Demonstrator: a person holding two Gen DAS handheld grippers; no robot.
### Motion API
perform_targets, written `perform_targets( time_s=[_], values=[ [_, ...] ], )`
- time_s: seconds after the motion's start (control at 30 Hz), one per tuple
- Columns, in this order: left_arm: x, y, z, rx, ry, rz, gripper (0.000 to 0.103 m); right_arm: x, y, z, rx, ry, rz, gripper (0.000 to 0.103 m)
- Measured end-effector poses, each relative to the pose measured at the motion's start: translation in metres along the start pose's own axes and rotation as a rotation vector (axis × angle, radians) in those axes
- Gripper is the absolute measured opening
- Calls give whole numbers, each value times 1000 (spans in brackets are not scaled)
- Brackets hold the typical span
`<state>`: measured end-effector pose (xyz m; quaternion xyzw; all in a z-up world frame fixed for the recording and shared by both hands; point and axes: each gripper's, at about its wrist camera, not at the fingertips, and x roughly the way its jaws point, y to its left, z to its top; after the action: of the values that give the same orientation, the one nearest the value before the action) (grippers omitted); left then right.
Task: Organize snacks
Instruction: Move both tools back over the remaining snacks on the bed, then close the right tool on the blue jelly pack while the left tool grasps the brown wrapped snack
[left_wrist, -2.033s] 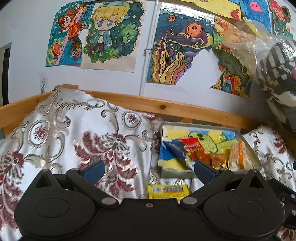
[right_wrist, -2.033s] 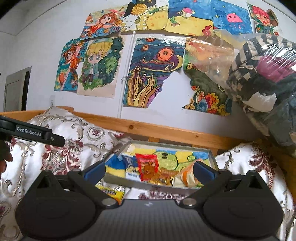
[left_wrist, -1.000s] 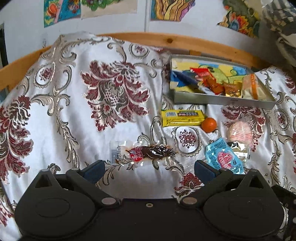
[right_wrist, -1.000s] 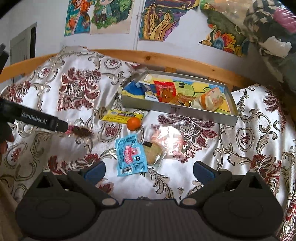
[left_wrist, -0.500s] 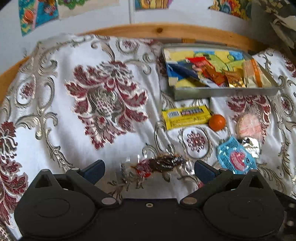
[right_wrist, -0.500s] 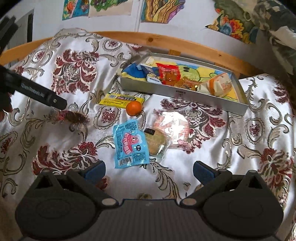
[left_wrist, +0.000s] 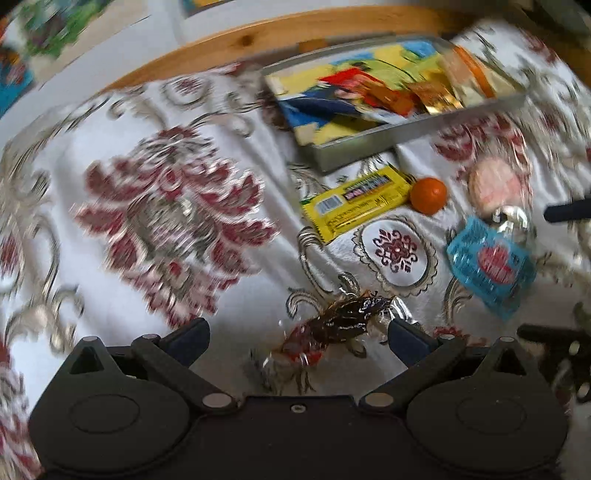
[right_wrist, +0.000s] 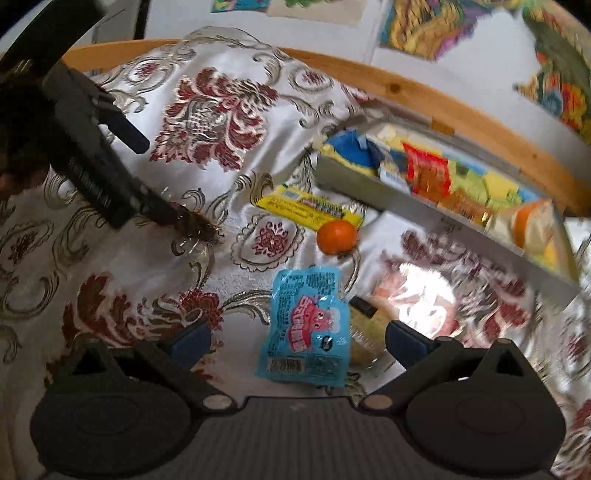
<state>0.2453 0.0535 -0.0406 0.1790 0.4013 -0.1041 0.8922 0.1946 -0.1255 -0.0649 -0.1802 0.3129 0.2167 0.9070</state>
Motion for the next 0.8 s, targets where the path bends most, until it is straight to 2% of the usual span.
perform_targets(
  time_s=[0.13,0.3,0.4,0.5,0.63,0.73,0.8],
  values=[
    [16,-4,-6,92,6,-27,102,14,-6,2,55,42,42,97],
    [28,-7,-12,150,45,-98,102,29,-7,5,77,52,50,95],
    [33,-11,-15,185,56,-107,102,34,-4,8,70,48,60,93],
    [36,-12,-18,205,53,-110,102,38,0,10,52,50,80,88],
    [35,-13,-15,230,11,-107,102,38,6,10,35,64,94,82],
    [33,-20,-16,309,-63,-91,102,36,8,8,32,75,105,81],
    [36,-26,-16,375,-84,-104,102,35,7,4,30,81,102,80]
  ],
)
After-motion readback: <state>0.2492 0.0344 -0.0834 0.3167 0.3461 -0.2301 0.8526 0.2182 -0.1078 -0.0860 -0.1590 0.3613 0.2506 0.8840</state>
